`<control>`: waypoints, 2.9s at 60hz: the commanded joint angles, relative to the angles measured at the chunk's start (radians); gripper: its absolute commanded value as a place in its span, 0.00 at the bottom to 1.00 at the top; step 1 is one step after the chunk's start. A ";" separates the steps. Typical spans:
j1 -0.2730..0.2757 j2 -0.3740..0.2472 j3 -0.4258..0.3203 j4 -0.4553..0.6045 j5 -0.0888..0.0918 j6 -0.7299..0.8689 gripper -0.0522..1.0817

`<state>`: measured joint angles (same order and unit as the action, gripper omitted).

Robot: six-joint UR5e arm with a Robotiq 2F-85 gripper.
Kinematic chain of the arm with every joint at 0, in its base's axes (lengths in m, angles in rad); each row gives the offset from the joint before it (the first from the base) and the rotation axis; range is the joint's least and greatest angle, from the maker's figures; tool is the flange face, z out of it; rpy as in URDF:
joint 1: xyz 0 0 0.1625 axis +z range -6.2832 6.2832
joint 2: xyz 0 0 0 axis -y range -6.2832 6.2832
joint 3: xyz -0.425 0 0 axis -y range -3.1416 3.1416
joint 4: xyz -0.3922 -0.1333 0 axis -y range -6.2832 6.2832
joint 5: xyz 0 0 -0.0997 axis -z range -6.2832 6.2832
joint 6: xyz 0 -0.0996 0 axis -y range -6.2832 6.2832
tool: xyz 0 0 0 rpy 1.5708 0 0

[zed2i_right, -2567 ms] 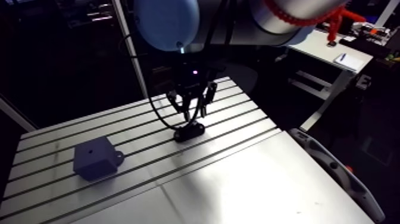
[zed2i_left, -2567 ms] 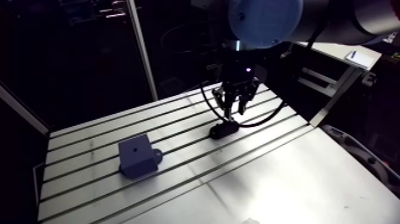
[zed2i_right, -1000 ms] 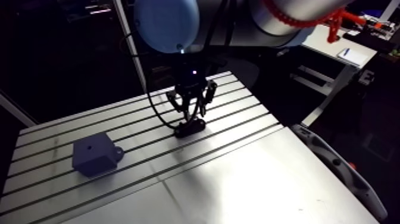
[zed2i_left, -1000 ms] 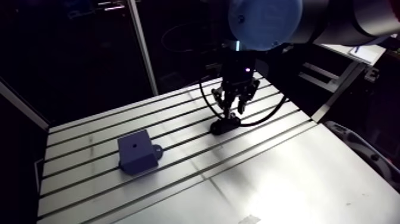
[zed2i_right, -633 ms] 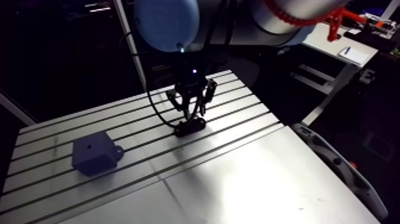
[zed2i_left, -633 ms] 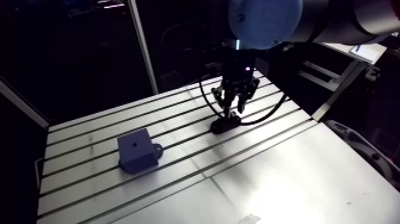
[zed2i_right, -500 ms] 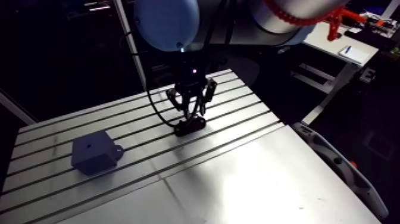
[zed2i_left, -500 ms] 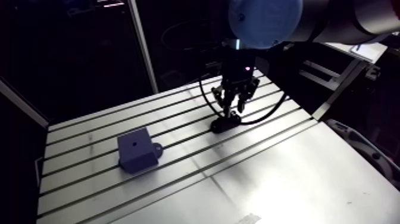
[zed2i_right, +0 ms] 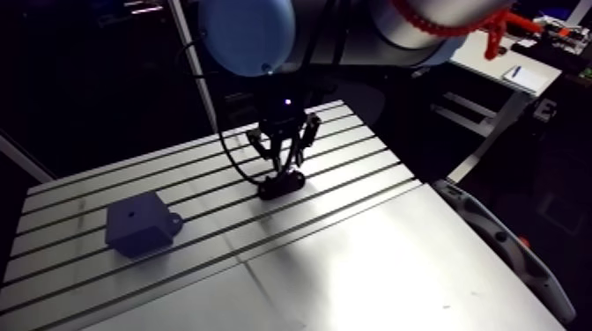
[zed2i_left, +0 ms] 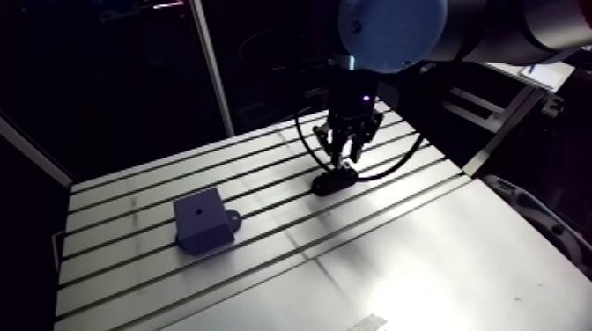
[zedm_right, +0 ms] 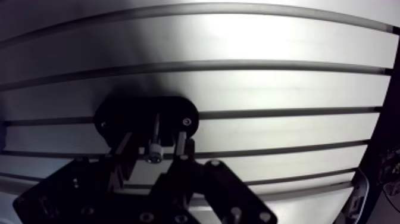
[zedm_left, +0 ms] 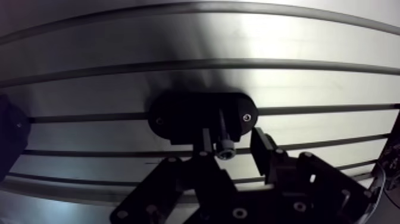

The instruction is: Pick up the M10 bolt and insert it into the hole until fully seated.

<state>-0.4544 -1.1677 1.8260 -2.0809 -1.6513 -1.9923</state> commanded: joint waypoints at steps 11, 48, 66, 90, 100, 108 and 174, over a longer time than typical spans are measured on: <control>0.002 -0.006 0.002 0.005 0.000 0.000 0.52; 0.002 -0.006 0.011 0.008 -0.002 0.000 0.57; 0.002 -0.006 0.011 0.009 -0.002 0.002 0.60; 0.002 -0.008 0.012 0.009 -0.003 0.003 0.62; 0.002 -0.008 0.012 0.009 -0.003 0.003 0.63; 0.002 -0.006 0.012 0.009 -0.003 0.003 0.64; 0.003 -0.012 0.004 0.016 -0.002 0.010 0.75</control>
<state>-0.4526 -1.1757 1.8356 -2.0710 -1.6543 -1.9858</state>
